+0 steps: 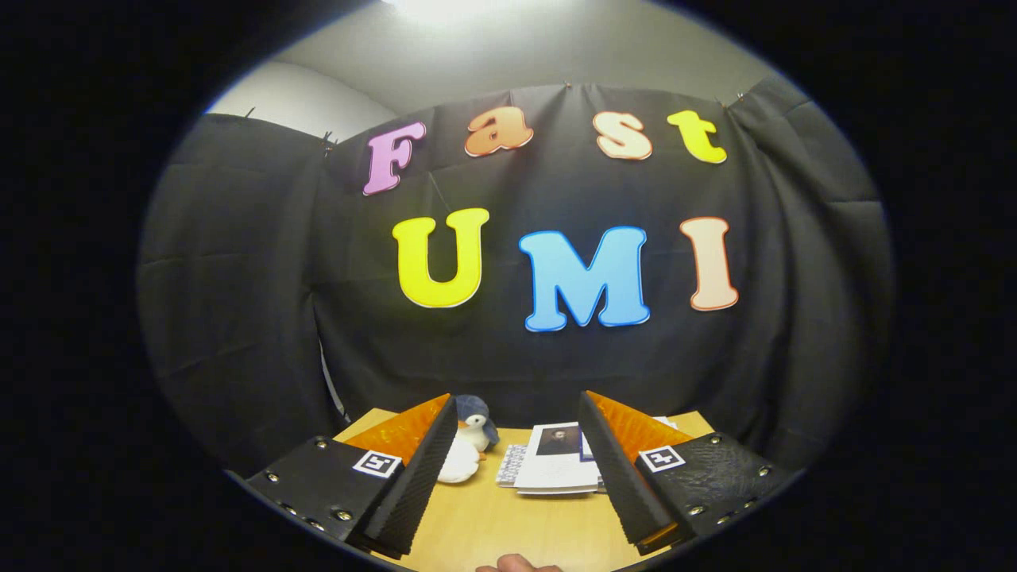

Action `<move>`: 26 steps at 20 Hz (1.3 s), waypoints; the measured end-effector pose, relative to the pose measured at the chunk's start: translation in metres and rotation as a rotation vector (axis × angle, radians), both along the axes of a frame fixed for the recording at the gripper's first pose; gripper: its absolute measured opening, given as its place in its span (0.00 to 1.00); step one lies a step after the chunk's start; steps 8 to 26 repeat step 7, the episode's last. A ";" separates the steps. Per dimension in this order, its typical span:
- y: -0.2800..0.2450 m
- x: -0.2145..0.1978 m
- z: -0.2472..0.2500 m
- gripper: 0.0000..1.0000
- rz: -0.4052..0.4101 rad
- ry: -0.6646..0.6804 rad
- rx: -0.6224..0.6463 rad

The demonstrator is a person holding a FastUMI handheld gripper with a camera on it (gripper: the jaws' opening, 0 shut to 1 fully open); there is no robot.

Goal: Open the storage box then place both shoes into the box .Put the left shoe in first, then the right shoe, with the right side of both shoes facing outward in a uniform manner.

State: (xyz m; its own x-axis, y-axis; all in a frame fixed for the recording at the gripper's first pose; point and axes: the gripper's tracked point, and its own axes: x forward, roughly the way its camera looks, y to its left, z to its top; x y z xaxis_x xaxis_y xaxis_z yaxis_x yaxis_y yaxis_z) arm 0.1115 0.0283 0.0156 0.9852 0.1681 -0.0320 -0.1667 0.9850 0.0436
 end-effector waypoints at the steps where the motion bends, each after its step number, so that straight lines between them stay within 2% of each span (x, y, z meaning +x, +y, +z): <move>1: -0.005 -0.006 -0.001 0.93 -0.009 -0.015 0.007; 7: -0.027 -0.018 -0.008 0.94 -0.056 -0.031 0.011; 26: -0.027 -0.018 -0.008 0.94 -0.056 -0.031 0.011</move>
